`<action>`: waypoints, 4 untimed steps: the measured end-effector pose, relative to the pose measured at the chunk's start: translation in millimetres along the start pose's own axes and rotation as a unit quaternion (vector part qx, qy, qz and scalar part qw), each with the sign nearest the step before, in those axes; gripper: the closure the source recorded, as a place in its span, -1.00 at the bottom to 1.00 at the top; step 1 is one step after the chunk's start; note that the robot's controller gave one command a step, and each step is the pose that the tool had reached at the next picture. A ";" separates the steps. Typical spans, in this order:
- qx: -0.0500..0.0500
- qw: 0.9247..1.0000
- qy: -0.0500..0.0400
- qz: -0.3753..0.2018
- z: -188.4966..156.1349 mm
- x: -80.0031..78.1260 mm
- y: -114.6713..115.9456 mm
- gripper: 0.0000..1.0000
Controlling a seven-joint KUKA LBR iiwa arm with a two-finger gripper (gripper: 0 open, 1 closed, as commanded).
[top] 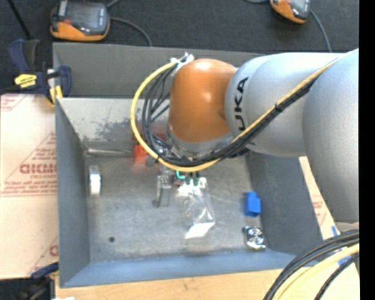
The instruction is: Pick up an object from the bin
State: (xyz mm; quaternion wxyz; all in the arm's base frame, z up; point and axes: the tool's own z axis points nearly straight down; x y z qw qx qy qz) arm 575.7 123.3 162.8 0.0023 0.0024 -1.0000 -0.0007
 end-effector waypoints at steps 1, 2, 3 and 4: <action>0.000 1.000 -0.005 0.000 18.0 -62.5 -9.6 -1.00; -0.001 1.000 -0.009 -0.003 79.1 -55.4 -72.7 -1.00; 0.001 0.983 -0.004 -0.183 65.3 -37.0 -86.5 -1.00; 0.000 0.997 -0.008 -0.075 -7.7 -44.3 -68.1 -1.00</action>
Offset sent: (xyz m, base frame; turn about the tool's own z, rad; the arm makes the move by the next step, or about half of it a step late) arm 0.0595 -0.0080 -0.0180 -0.0012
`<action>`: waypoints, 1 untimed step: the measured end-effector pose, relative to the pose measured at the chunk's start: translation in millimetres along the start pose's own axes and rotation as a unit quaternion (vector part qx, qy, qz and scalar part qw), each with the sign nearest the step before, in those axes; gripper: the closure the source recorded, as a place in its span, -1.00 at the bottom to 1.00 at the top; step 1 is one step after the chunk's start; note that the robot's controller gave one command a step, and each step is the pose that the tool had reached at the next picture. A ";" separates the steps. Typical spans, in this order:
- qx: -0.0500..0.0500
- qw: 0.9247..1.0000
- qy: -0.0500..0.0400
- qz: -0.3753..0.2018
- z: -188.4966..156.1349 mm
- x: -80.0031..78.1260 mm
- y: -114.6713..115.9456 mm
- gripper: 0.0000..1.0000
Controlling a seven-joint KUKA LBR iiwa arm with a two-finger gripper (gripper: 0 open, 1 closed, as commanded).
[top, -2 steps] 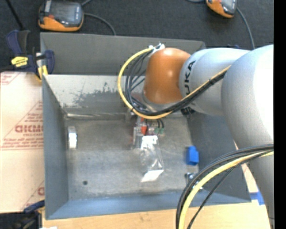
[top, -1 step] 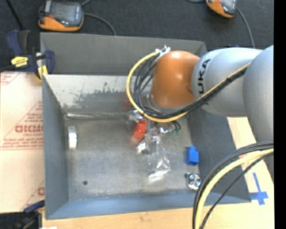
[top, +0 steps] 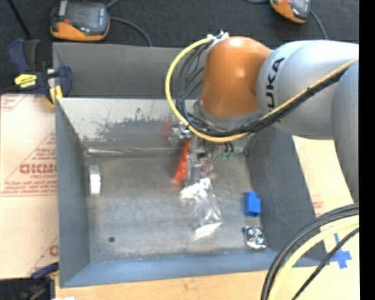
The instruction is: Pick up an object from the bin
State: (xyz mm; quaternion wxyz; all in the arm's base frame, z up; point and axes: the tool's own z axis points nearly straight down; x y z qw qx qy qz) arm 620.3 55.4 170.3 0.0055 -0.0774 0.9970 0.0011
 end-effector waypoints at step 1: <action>0.002 0.996 0.002 -0.088 -2.1 -7.0 -17.6 -1.00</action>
Offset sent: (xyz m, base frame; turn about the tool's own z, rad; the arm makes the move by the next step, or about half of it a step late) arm 0.0078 -0.0143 0.0007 -0.1791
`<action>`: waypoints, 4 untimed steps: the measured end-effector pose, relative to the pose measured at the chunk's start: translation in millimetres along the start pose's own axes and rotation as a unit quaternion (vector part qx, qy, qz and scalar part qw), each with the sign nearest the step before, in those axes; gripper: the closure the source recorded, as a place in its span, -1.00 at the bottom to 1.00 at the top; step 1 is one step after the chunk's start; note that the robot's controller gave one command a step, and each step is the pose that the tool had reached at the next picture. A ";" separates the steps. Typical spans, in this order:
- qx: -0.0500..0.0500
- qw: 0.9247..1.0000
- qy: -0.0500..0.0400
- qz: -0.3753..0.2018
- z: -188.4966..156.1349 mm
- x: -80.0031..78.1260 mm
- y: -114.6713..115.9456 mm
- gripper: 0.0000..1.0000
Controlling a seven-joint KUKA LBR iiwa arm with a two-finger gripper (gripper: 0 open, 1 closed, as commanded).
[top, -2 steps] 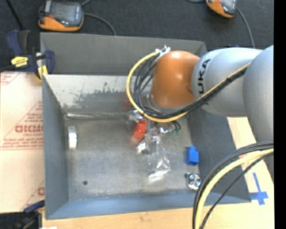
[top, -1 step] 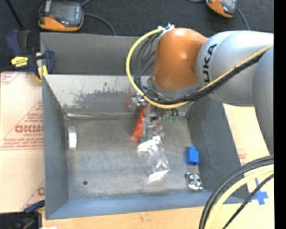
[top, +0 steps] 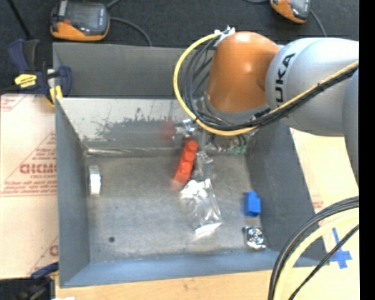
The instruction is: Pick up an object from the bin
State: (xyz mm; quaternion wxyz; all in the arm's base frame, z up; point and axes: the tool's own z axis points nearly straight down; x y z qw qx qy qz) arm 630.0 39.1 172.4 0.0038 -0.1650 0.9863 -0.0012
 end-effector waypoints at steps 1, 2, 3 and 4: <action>-0.001 0.992 0.002 -0.125 -9.7 42.1 12.5 -1.00; 0.000 0.991 0.000 -0.135 -14.0 -1.0 -2.6 -1.00; -0.002 0.969 0.002 -0.246 -33.2 56.2 24.7 -1.00; -0.001 0.957 0.000 -0.292 2.8 -14.7 5.8 -1.00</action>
Offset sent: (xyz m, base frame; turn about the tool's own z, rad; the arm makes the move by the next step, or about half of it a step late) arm -0.0447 -0.0007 0.0085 -0.2532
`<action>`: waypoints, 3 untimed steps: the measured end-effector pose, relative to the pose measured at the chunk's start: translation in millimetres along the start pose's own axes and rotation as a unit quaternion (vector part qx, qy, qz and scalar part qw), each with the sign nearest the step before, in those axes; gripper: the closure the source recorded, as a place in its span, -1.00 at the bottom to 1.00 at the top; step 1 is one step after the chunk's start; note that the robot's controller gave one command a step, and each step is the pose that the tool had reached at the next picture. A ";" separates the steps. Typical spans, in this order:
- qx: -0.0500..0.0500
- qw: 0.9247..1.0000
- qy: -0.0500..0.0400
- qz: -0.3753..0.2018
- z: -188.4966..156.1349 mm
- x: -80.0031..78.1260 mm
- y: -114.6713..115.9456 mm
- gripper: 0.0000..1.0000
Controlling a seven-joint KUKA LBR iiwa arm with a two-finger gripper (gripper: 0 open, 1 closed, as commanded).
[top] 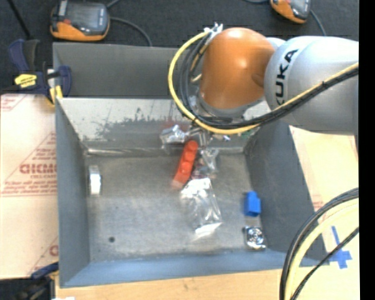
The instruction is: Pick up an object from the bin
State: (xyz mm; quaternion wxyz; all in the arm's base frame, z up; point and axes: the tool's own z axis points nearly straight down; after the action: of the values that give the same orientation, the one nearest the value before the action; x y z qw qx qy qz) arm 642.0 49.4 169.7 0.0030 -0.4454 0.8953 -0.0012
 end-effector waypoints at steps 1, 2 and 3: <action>0.000 0.995 0.000 -0.096 1.9 1.4 -10.4 -1.00; -0.001 0.984 0.000 -0.176 -32.4 20.7 47.8 -1.00; -0.002 0.993 -0.001 -0.122 -5.1 11.8 16.0 -1.00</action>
Offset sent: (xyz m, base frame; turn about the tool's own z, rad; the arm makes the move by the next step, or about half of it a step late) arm 0.0059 -0.0060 -0.0028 -0.1959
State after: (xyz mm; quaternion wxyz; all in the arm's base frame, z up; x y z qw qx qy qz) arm 622.1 49.6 174.6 0.0029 -0.5515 0.8342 0.0004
